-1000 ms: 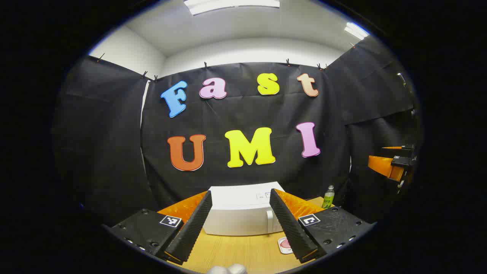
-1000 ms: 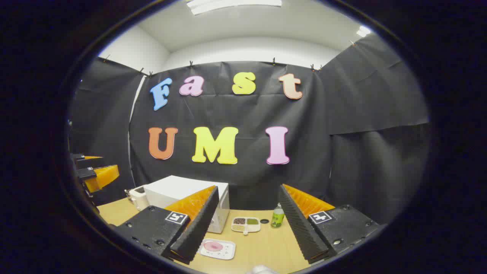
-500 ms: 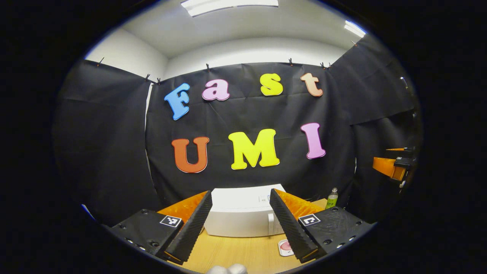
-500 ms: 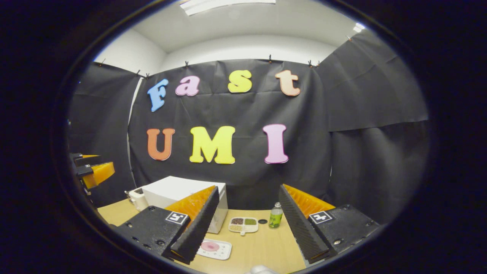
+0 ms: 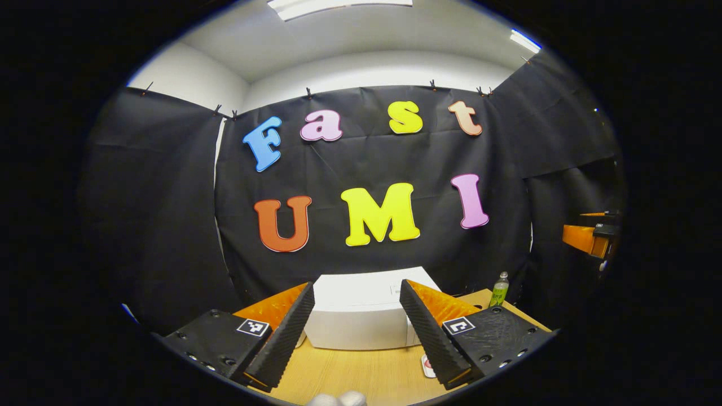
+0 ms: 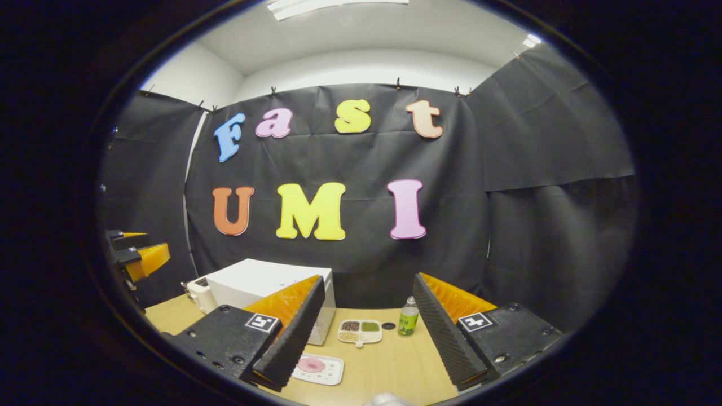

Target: Open the microwave oven with the left hand, put the food in, and close the microwave oven.

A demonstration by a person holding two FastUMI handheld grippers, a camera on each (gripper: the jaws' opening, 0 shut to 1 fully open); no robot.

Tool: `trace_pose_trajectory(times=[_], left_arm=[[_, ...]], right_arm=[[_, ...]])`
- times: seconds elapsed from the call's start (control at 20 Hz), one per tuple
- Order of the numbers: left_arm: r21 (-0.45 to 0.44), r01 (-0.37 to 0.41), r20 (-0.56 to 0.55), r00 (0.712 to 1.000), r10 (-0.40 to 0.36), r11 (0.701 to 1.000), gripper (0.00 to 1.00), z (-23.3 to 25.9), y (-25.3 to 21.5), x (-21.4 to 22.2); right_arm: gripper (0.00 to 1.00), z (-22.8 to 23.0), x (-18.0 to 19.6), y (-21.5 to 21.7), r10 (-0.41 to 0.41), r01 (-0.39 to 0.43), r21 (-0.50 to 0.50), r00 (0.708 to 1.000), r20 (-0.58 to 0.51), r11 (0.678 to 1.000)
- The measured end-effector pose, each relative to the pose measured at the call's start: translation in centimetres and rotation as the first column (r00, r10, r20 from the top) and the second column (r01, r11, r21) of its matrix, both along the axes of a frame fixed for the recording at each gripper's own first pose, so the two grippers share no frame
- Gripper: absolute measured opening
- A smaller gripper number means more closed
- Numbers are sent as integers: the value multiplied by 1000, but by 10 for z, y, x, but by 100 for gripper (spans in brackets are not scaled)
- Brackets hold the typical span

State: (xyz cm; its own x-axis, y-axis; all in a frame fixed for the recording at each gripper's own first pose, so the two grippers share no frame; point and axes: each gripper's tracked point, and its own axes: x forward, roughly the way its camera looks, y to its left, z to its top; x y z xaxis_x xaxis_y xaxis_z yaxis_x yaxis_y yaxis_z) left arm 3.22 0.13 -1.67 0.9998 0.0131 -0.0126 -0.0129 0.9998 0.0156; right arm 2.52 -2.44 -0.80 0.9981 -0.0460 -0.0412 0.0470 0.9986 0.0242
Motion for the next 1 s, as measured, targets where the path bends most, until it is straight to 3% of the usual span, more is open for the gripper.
trace_pose_trajectory(times=[0.05, 0.1, 0.15, 0.25, 0.3, 0.35, 0.4, 0.45, 0.5, 0.55, 0.6, 0.65, 0.7, 0.85, 0.9, 0.95, 1.0], left_arm=[[-2, 9, 3, 1000, -9, 1000, 96, -8, -5, 2], [-4, 13, 5, 1000, -13, 1000, 96, -19, -9, 7], [-6, 19, 7, 1000, -19, 1000, 96, -29, -14, 11], [-5, 44, -1, 999, -44, 999, 95, -57, -33, 25], [-7, 59, -7, 998, -59, 998, 95, -71, -42, 32], [-12, 79, -16, 997, -79, 997, 95, -86, -53, 40], [-21, 93, -20, 995, -93, 995, 95, -100, -63, 48], [-33, 105, -28, 994, -106, 994, 96, -115, -71, 57], [-46, 116, -43, 992, -118, 992, 96, -131, -80, 67], [-62, 123, -55, 990, -127, 990, 96, -145, -88, 78], [-77, 126, -65, 989, -131, 989, 96, -156, -95, 88], [-84, 128, -88, 987, -135, 988, 96, -171, -101, 101], [-87, 125, -103, 986, -134, 988, 96, -183, -105, 114], [-92, 120, -122, 984, -130, 989, 96, -210, -114, 149], [-90, 118, -125, 984, -128, 989, 89, -219, -117, 159], [-84, 111, -137, 983, -122, 990, 96, -229, -117, 169], [-84, 106, -150, 982, -117, 991, 94, -237, -118, 176]], right_arm=[[100, -1, 1, 0, -2, 2, 3, 1000, 1, 1000], [100, -1, 2, 0, -3, 3, 3, 1000, 0, 1000], [92, -1, 1, 0, -4, 4, 2, 1000, -2, 1000], [92, 1, 1, 1, -2, 2, -4, 1000, -2, 1000], [100, 3, -1, 2, -4, 4, -12, 1000, -2, 1000], [92, 3, -2, 1, -9, 9, -23, 1000, -5, 1000], [100, 5, -3, 0, -16, 15, -36, 1000, -9, 999], [92, 7, -5, -1, -24, 24, -46, 1000, -10, 999], [100, 8, -7, -2, -33, 32, -55, 999, -17, 998], [92, 8, -9, -3, -44, 42, -61, 999, -23, 997], [100, 10, -13, -4, -55, 54, -65, 998, -23, 996], [92, 10, -16, -5, -67, 65, -73, 997, -23, 995], [100, 10, -20, -6, -80, 77, -82, 996, -28, 994], [92, 3, -32, -6, -109, 104, -104, 993, -52, 989], [92, 2, -36, -7, -119, 112, -112, 991, -57, 987], [92, 0, -40, -7, -130, 122, -121, 990, -61, 985], [92, -2, -44, -8, -140, 130, -131, 988, -69, 983]])
